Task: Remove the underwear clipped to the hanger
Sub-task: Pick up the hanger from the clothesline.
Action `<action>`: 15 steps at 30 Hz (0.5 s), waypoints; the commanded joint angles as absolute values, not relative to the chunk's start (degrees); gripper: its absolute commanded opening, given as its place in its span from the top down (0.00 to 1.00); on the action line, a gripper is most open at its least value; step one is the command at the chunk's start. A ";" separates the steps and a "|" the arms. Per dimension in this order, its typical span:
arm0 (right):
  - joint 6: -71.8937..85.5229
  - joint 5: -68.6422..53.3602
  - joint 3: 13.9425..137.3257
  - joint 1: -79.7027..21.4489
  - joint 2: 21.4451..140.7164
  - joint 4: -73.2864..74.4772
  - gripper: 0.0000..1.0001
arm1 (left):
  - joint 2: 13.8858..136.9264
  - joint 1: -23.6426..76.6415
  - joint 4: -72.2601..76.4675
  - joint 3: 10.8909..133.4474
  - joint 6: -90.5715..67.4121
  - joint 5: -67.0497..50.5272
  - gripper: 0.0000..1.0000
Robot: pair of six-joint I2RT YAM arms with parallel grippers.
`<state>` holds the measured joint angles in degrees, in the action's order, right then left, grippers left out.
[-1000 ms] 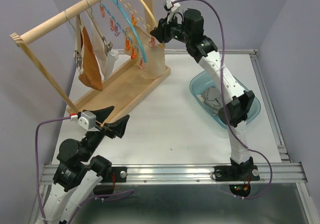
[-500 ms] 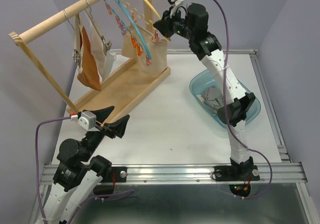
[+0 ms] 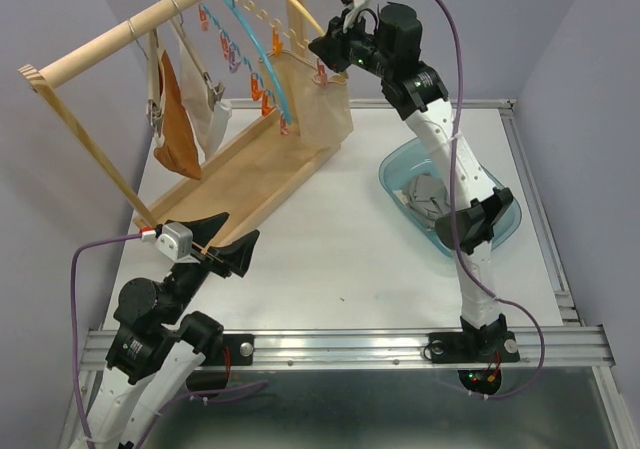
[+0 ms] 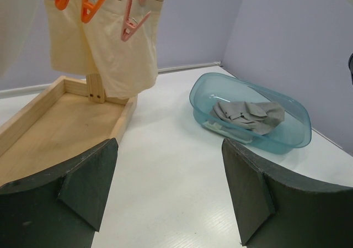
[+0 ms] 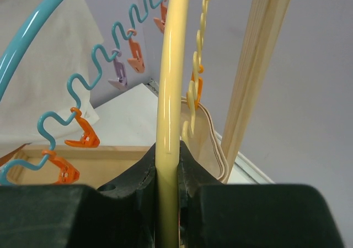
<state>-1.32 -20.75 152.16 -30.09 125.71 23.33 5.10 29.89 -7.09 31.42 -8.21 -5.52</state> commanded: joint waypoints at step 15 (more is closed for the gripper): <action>-2.55 -22.41 149.51 -28.92 115.84 19.34 0.99 | 5.89 29.88 -4.39 30.76 -8.26 -5.98 0.12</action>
<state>-1.74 -20.93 150.52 -29.74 120.99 24.58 5.13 29.89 -7.09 31.40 -8.21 -5.54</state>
